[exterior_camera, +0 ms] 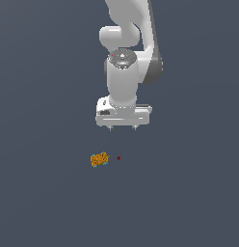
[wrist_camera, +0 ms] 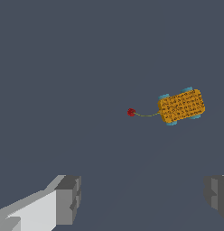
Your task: Pick up the object and move it to a goal position.
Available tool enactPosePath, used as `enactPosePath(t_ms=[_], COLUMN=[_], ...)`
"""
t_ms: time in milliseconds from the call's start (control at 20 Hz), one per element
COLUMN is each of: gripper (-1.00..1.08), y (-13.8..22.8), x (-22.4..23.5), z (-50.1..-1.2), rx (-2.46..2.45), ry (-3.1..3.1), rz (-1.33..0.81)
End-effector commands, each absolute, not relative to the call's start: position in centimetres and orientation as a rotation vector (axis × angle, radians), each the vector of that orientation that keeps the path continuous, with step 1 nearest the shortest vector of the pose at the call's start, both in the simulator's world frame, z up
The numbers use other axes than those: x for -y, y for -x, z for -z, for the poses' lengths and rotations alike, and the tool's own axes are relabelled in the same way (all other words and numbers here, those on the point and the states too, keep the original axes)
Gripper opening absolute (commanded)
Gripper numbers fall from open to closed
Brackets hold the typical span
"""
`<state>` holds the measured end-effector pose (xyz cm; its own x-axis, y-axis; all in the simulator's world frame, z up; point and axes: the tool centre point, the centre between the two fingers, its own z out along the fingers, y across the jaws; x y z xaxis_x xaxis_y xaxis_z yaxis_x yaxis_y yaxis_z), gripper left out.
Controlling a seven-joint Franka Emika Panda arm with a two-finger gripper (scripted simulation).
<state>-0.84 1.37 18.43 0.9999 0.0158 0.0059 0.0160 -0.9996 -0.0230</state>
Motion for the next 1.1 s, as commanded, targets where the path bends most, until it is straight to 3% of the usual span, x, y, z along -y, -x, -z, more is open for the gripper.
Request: enactPosePath(t_ms=[0, 1050], gripper=[1.0, 1.0], y=[0.8, 0.5], x=[-1.4, -0.1], z=[-18.4, -19.2], rx=[0.025, -0.071], ry=[3.118, 3.127], rz=[0.009, 0.019])
